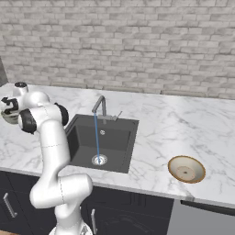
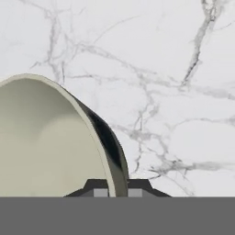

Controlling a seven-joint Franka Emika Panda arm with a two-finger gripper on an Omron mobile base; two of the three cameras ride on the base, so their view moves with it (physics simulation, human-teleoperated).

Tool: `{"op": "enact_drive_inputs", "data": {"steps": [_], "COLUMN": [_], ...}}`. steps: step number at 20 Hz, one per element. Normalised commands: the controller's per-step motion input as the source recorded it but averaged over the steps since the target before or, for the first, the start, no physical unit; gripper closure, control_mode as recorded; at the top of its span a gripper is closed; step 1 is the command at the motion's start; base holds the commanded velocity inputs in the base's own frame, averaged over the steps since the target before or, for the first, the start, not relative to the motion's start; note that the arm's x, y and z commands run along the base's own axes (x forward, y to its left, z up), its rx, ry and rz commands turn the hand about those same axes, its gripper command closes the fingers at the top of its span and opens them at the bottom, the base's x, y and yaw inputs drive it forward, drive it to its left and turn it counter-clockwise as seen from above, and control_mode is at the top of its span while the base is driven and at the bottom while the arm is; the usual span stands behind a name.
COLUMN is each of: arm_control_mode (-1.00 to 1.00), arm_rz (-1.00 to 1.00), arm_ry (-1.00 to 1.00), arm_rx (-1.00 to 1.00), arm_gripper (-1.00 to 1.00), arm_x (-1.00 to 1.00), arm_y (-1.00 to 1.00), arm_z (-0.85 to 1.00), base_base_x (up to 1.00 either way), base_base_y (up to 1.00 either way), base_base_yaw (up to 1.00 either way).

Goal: Rinse each bowl for a few seconds and place them down in the sink or on the counter.

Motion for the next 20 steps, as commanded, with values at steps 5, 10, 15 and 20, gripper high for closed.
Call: {"op": "enact_drive_inputs", "data": {"steps": [5, 10, 15, 20], "arm_control_mode": [-1.0, -1.0, -1.0, -1.0], "arm_rz": [-0.16, -0.27, -0.33, -0.39], "arm_ry": [-0.03, -0.03, -0.04, -0.07], "arm_rx": [-0.08, -0.09, -0.1, -0.11], "arm_gripper": [1.0, 1.0, 1.0, 1.0], "arm_x": [-0.15, -0.1, -0.13, -0.09], "arm_y": [-0.13, -0.24, -0.13, 0.0], "arm_z": [0.39, 0.48, 0.38, 0.25], "base_base_x": [0.0, 0.0, 0.0, 0.0], "base_base_y": [0.0, 0.0, 0.0, 0.0], "base_base_yaw": [0.0, 0.0, 0.0, 0.0]}}
